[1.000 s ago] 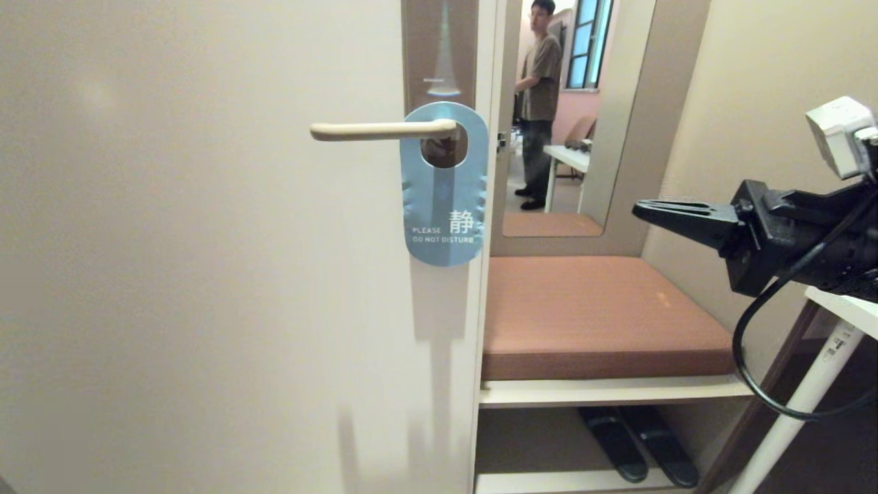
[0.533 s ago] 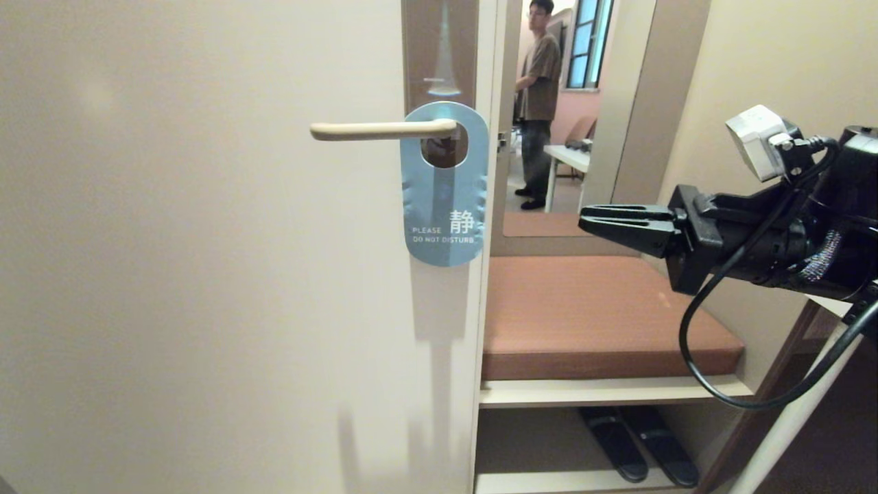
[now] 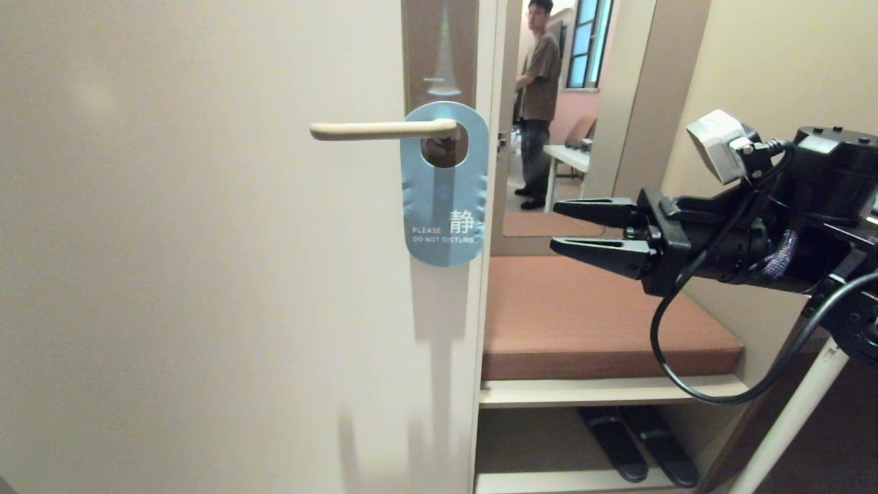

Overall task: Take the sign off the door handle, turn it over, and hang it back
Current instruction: Take down the sign

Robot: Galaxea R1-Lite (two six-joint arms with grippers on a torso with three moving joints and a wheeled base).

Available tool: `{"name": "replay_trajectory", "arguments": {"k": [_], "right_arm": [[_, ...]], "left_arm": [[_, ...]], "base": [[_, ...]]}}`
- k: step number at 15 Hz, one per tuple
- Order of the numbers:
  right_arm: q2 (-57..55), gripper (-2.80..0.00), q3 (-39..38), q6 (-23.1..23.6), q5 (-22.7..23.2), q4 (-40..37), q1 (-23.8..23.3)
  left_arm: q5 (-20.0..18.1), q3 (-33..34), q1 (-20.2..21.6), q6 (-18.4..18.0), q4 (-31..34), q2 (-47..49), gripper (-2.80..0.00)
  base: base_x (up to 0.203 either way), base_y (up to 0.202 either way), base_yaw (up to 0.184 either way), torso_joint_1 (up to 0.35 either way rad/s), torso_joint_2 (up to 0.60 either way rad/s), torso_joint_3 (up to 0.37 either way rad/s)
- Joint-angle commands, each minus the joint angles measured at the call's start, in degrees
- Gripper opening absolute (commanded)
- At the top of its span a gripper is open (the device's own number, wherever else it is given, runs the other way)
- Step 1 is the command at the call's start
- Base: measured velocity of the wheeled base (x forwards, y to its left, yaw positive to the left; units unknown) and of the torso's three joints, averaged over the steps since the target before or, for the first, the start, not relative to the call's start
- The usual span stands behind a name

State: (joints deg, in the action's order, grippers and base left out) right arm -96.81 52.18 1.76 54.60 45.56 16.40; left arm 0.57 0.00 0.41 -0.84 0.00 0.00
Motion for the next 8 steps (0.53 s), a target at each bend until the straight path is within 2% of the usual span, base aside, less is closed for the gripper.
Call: {"name": "replay_trajectory", "arguments": {"k": [1,8], "right_arm": [[-0.66,0.0,0.29,0.0,0.58,0.23,0.04],[-4.74,0.0,4.52,0.0,3.94,0.23,0.04]], "left_arm": [[0.04,0.0,0.02,-0.01,0.0,0.0,-2.8],[0.04,0.0,0.02,0.04,0.0,0.0,-2.8]], "base": [[0.0,0.0,0.0,0.0,0.0,0.0],[0.0,0.0,0.0,0.0,0.0,0.0]]}}
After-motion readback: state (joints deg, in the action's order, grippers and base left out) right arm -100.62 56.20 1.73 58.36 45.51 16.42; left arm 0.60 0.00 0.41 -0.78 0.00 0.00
